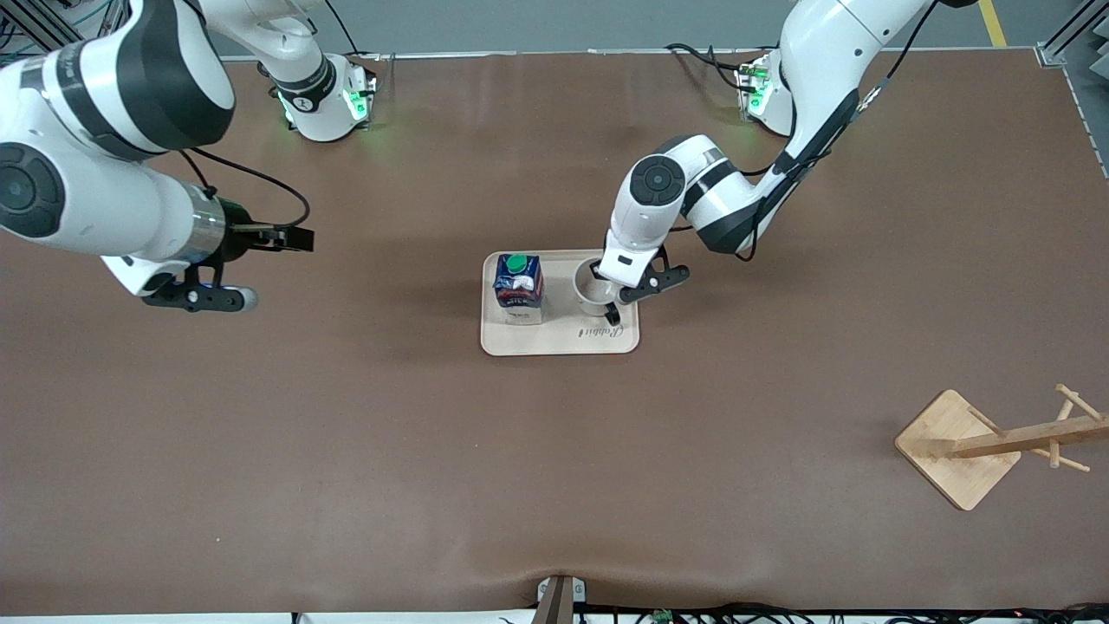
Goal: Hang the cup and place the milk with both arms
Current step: 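Lift the mug with the left gripper while the right gripper reaches the milk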
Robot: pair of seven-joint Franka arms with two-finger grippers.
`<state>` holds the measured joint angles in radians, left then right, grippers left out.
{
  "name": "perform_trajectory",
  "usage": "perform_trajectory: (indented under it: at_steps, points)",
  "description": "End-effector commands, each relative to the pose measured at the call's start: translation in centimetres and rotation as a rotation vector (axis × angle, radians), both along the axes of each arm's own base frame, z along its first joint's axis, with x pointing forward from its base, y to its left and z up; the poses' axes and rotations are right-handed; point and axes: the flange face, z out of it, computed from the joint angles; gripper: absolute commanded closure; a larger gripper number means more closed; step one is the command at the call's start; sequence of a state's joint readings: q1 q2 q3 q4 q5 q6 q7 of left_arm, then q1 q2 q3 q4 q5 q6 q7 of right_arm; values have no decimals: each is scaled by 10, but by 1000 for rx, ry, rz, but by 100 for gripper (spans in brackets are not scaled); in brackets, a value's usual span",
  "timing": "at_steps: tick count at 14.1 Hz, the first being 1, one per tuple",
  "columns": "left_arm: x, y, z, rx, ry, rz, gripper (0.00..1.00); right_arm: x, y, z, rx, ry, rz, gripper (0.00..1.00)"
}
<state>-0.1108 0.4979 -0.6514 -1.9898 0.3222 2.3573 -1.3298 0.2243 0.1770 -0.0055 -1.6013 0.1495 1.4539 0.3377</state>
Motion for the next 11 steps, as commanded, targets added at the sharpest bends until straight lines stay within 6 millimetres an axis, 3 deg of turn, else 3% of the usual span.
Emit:
perform_trajectory:
  at_steps: [1,3,5,8,11]
  points:
    - [25,5,66,101,-44,18,100,-10,29,-10,-14,2,-72,0]
    - [42,13,110,174,-32,8,100,-18,64,-14,-29,-13,-115,0]
    - [55,34,154,251,19,-108,100,-22,87,-12,-37,-36,-160,0]
    - [85,89,209,249,23,-207,100,-28,115,-17,-20,-41,-182,0]
    - [103,146,244,222,24,-293,100,-30,130,-24,-22,-46,-180,0]
